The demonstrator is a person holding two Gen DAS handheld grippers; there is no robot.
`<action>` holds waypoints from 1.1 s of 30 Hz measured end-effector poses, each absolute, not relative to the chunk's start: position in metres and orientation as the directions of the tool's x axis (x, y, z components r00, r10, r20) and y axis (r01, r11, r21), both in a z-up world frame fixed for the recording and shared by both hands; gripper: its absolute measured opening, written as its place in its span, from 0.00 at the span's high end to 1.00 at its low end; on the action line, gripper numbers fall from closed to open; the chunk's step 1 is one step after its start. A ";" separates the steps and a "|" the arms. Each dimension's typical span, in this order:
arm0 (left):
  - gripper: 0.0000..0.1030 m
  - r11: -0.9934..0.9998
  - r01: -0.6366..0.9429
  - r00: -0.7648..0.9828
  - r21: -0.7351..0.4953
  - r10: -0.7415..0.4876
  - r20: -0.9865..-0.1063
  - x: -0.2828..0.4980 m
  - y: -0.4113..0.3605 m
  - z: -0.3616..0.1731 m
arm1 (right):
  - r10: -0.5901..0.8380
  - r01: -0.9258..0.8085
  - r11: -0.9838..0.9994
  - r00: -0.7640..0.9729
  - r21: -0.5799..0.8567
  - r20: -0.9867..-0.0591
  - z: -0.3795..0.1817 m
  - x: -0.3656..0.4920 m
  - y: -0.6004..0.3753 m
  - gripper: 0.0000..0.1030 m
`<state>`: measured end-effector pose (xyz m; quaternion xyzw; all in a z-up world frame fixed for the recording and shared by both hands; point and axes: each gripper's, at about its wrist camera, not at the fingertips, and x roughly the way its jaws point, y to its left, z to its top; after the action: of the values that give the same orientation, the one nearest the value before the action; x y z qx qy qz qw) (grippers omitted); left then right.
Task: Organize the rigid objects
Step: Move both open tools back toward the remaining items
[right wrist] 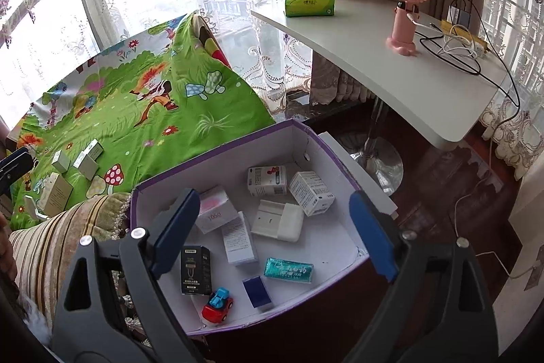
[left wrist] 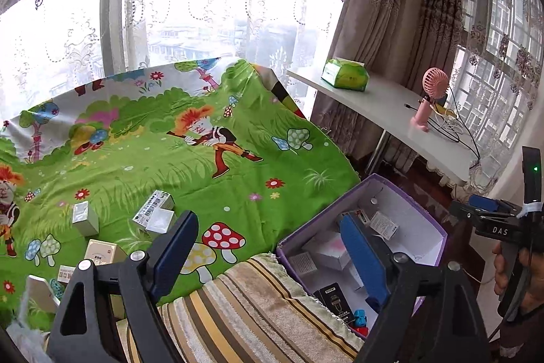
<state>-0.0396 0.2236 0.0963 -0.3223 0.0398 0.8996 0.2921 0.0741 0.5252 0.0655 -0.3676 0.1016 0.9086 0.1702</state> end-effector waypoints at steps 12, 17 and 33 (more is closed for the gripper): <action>0.16 -0.861 -0.482 -0.651 -0.164 0.477 -0.590 -0.042 0.167 0.089 | 0.257 -0.359 -0.933 -0.703 0.020 -0.663 0.080 0.059 0.489 0.00; 0.16 -0.874 -0.435 -0.641 -0.218 0.470 -0.607 -0.047 0.133 0.080 | 0.171 -0.277 -0.959 -0.721 0.053 -0.672 0.076 0.050 0.467 0.00; 0.16 -0.930 -0.185 -0.614 -0.318 0.362 -0.702 -0.067 0.025 0.045 | 0.011 -0.096 -0.993 -0.684 0.074 -0.729 0.050 0.014 0.394 0.00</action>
<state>-0.0666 0.0249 0.0451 -0.4119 -0.1072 0.8918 0.1535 0.0143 0.3935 0.0499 -0.3962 0.0533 0.9162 0.0292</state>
